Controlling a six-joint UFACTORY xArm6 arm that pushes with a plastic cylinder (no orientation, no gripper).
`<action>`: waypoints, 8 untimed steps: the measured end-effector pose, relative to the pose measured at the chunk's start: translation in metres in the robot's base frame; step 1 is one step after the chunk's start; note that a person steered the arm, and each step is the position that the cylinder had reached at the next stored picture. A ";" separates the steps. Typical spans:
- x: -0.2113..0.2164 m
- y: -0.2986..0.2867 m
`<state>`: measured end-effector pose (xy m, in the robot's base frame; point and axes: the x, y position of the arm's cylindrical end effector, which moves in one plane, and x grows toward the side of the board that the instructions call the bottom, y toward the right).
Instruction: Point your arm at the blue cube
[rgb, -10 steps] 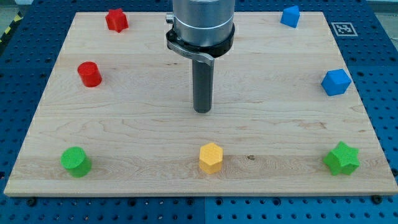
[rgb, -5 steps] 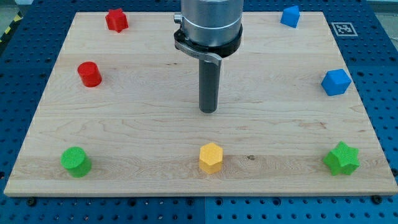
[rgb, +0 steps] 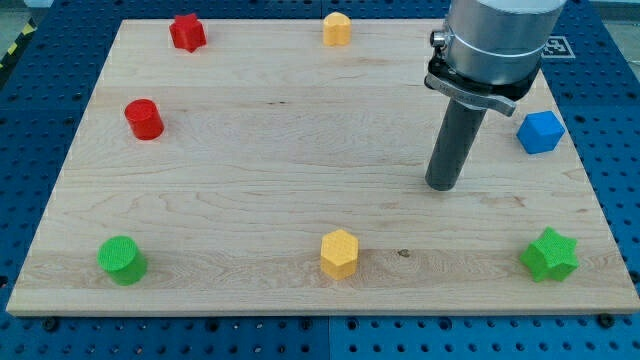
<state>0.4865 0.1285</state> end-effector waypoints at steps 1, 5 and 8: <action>0.000 0.000; 0.002 0.000; -0.032 -0.008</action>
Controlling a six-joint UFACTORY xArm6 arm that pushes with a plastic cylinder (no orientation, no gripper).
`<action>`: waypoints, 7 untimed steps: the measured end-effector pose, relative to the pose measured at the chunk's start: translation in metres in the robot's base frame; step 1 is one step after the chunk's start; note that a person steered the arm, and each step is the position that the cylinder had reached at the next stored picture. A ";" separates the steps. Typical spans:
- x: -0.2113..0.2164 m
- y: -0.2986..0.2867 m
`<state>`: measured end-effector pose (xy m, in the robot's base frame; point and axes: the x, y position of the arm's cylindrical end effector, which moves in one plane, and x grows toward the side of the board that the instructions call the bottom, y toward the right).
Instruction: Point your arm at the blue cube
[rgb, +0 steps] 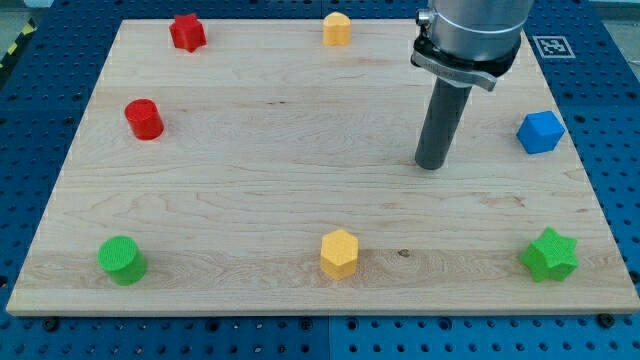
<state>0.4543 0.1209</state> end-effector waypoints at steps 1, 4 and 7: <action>0.000 0.011; 0.011 0.112; 0.007 0.133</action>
